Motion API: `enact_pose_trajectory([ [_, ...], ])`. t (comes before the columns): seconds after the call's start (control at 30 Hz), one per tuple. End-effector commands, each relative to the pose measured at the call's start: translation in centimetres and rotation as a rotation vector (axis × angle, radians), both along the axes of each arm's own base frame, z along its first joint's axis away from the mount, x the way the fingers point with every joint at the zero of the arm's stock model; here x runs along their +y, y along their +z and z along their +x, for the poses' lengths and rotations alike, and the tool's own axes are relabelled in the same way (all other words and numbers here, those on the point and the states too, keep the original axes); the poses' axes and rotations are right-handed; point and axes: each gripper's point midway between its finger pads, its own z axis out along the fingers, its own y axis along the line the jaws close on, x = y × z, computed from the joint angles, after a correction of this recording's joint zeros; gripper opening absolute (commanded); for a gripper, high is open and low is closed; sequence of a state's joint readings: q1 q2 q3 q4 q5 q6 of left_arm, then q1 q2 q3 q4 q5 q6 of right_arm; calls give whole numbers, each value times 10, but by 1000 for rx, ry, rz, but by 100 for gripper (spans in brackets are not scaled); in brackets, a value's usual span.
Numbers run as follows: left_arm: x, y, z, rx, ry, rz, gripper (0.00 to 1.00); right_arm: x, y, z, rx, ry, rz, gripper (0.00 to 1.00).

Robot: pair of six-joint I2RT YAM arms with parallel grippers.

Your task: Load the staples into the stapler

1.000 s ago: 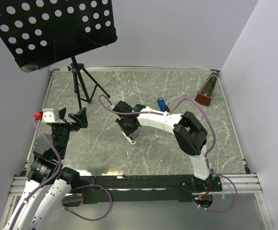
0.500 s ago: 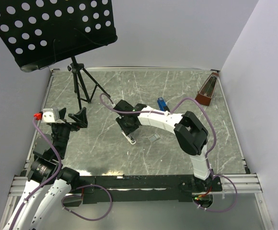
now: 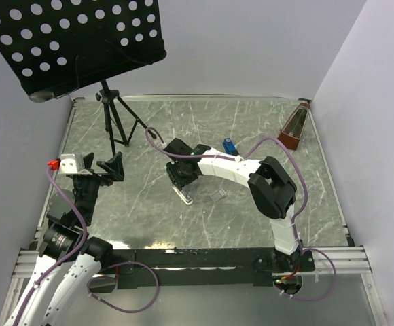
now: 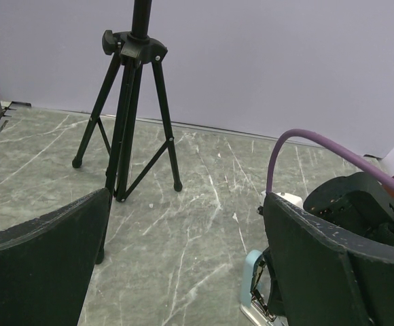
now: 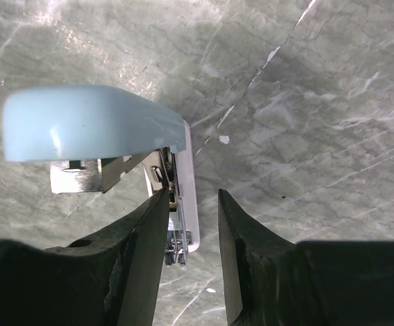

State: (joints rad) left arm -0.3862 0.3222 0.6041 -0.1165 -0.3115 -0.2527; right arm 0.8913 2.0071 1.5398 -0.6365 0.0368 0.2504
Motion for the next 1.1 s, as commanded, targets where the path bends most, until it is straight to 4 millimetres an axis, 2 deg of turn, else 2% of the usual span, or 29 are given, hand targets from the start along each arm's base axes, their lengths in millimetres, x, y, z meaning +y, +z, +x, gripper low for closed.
enact_pose_trajectory([
  [0.0,0,10,-2,-40,-8,-22,99,0,5,-1,-2,-10,25,42],
  [0.2,-1,10,-2,-39,-10,-24,100,-5,-4,-8,24,-4,0,42],
  [1.07,-1,9,-1,-36,-13,-21,99,-25,-6,-27,59,2,-31,42],
])
